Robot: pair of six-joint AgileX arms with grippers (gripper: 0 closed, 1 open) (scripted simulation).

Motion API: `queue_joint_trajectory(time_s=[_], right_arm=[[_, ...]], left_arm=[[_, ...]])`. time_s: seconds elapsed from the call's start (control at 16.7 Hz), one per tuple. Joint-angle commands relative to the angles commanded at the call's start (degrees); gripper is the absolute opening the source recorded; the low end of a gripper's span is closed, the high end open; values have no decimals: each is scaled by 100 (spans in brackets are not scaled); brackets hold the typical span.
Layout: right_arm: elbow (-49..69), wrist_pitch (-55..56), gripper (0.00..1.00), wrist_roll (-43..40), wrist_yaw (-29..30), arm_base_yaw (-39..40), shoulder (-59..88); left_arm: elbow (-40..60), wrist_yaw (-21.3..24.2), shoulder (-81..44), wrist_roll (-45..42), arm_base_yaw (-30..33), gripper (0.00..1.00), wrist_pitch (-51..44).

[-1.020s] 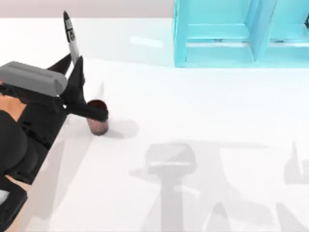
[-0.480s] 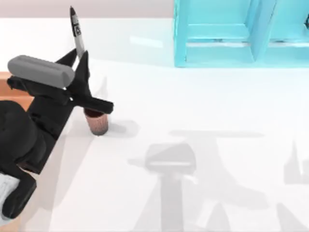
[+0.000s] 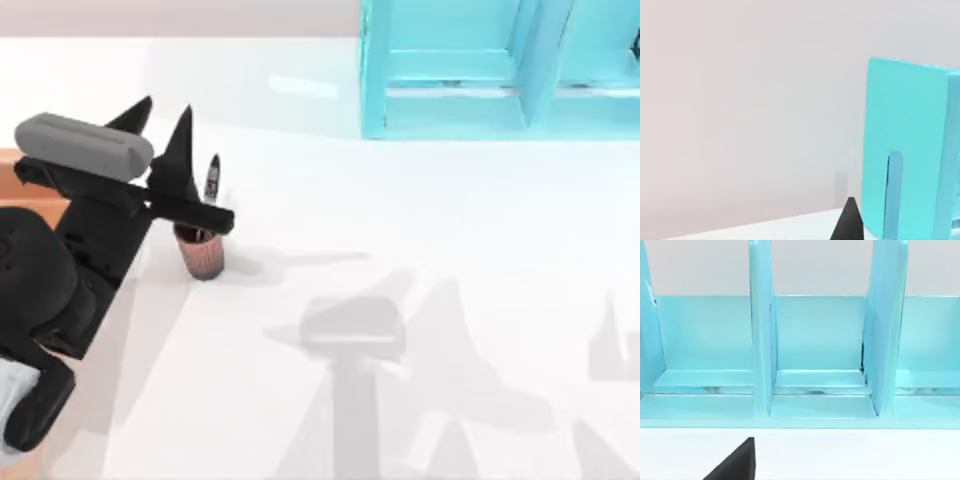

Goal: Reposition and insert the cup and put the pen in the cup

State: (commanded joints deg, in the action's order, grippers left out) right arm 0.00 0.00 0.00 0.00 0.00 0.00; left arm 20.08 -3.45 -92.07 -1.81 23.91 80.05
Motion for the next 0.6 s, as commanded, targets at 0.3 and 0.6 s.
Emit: queue_joint_trajectory(time_s=[0.3, 0.6], right_arm=[[0, 0, 100, 0, 0, 0, 0], [0, 0, 100, 0, 0, 0, 0]], left_arm=[[0, 0, 0, 0, 0, 100, 0], [0, 0, 0, 0, 0, 100, 0]])
